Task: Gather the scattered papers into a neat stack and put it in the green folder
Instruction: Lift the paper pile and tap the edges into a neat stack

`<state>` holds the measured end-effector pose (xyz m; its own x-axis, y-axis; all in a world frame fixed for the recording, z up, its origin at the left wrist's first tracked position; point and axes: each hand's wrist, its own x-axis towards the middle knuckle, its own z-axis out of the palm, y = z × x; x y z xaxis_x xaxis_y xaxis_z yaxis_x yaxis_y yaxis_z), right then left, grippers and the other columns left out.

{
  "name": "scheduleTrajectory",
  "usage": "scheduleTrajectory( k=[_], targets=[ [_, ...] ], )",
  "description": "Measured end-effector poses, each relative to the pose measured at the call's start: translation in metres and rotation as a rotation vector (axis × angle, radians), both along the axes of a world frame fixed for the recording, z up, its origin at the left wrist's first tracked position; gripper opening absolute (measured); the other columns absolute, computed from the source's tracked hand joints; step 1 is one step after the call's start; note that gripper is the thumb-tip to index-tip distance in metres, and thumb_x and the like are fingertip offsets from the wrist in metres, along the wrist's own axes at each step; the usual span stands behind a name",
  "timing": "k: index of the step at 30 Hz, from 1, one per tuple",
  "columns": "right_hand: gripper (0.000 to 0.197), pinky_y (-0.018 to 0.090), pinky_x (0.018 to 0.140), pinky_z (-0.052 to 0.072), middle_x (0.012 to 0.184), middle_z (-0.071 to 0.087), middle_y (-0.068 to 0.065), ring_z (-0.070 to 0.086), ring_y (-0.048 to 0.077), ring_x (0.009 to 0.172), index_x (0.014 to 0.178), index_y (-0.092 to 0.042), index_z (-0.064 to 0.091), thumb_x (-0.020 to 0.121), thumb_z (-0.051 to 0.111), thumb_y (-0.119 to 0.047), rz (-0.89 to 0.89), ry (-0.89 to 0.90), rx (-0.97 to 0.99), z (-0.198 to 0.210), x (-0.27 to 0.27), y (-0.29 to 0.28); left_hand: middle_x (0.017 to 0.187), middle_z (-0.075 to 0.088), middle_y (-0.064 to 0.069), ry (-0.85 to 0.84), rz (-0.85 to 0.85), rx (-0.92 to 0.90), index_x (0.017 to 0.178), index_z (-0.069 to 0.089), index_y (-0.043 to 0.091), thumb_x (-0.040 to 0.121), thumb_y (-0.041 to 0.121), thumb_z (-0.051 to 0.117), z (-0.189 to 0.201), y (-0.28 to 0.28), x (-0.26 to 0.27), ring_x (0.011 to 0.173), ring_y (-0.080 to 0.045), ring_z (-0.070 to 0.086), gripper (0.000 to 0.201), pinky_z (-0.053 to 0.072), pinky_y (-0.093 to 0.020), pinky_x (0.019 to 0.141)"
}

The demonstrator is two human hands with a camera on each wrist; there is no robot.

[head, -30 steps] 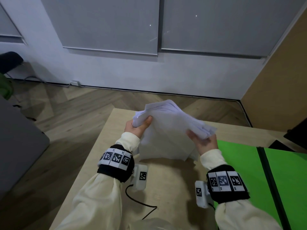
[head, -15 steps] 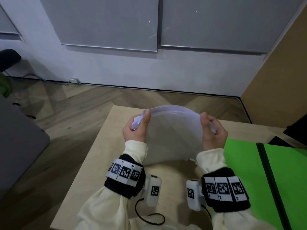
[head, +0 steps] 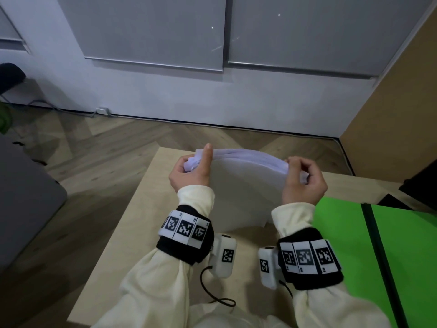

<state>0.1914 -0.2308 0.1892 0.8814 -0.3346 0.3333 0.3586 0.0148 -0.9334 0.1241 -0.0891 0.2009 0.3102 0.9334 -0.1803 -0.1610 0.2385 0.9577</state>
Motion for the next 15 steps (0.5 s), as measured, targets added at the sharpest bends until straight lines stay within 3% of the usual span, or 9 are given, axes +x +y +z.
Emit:
scheduleTrajectory(
  k=[2, 4, 7, 9, 11, 13, 15],
  targets=[
    [0.011, 0.009, 0.068, 0.045, 0.068, 0.063, -0.012, 0.056, -0.008, 0.064, 0.081, -0.009, 0.064, 0.086, 0.054, -0.013, 0.003, -0.029, 0.05, -0.002, 0.004, -0.002, 0.051, 0.027, 0.005, 0.009, 0.004, 0.004, 0.049, 0.033, 0.017, 0.07, 0.029, 0.076, -0.004, 0.009, 0.001, 0.047, -0.011, 0.024, 0.049, 0.027, -0.016, 0.044],
    [0.012, 0.004, 0.064, 0.043, 0.062, 0.065, -0.018, 0.055, -0.012, 0.06, 0.084, -0.013, 0.061, 0.086, 0.06, -0.024, 0.066, -0.022, 0.11, -0.005, 0.004, -0.001, 0.058, 0.029, -0.002, -0.012, -0.034, 0.006, 0.055, 0.039, 0.013, 0.072, 0.03, 0.07, -0.008, 0.014, 0.001, 0.057, -0.015, 0.027, 0.04, 0.027, -0.023, 0.054],
    [0.047, 0.002, 0.064, 0.043, 0.076, 0.061, -0.019, 0.055, -0.013, 0.066, 0.097, -0.018, 0.058, 0.064, 0.072, -0.048, 0.283, 0.013, 0.133, -0.011, -0.004, 0.002, 0.068, 0.029, -0.008, -0.025, -0.123, 0.016, 0.06, 0.042, 0.01, 0.072, 0.035, 0.064, -0.006, 0.015, -0.001, 0.066, -0.02, 0.029, 0.036, 0.028, -0.028, 0.062],
    [0.047, 0.001, 0.065, 0.044, 0.085, 0.061, -0.017, 0.057, -0.018, 0.07, 0.103, -0.012, 0.056, 0.063, 0.078, -0.025, 0.413, 0.069, 0.027, -0.021, -0.006, 0.003, 0.058, 0.033, -0.001, -0.001, -0.183, 0.031, 0.057, 0.039, 0.013, 0.079, 0.036, 0.066, -0.007, 0.017, -0.001, 0.058, -0.016, 0.033, 0.041, 0.032, -0.026, 0.057],
    [0.029, 0.0, 0.058, 0.044, 0.065, 0.067, -0.02, 0.058, -0.018, 0.058, 0.085, -0.008, 0.06, 0.068, 0.072, 0.012, 0.472, 0.164, -0.041, -0.025, -0.003, 0.005, 0.052, 0.044, 0.01, 0.03, -0.278, 0.112, 0.055, 0.044, 0.017, 0.079, 0.034, 0.069, -0.005, 0.019, -0.004, 0.051, -0.004, 0.041, 0.039, 0.038, -0.016, 0.054],
    [0.028, 0.006, 0.05, 0.042, 0.047, 0.06, -0.015, 0.051, -0.015, 0.044, 0.066, -0.009, 0.058, 0.07, 0.07, 0.017, 0.405, 0.205, -0.093, -0.024, 0.002, 0.003, 0.065, 0.059, 0.015, 0.083, -0.406, 0.207, 0.065, 0.056, 0.027, 0.063, 0.036, 0.081, -0.003, 0.018, -0.009, 0.059, 0.002, 0.055, 0.026, 0.047, -0.011, 0.057],
    [0.024, 0.007, 0.048, 0.041, 0.055, 0.057, -0.012, 0.048, -0.016, 0.04, 0.065, -0.009, 0.059, 0.071, 0.073, 0.01, 0.339, 0.176, -0.08, -0.012, 0.005, 0.001, 0.074, 0.067, 0.012, 0.094, -0.455, 0.24, 0.076, 0.064, 0.026, 0.056, 0.027, 0.087, -0.001, 0.018, -0.016, 0.063, 0.001, 0.064, 0.031, 0.053, -0.014, 0.061]
  ],
)
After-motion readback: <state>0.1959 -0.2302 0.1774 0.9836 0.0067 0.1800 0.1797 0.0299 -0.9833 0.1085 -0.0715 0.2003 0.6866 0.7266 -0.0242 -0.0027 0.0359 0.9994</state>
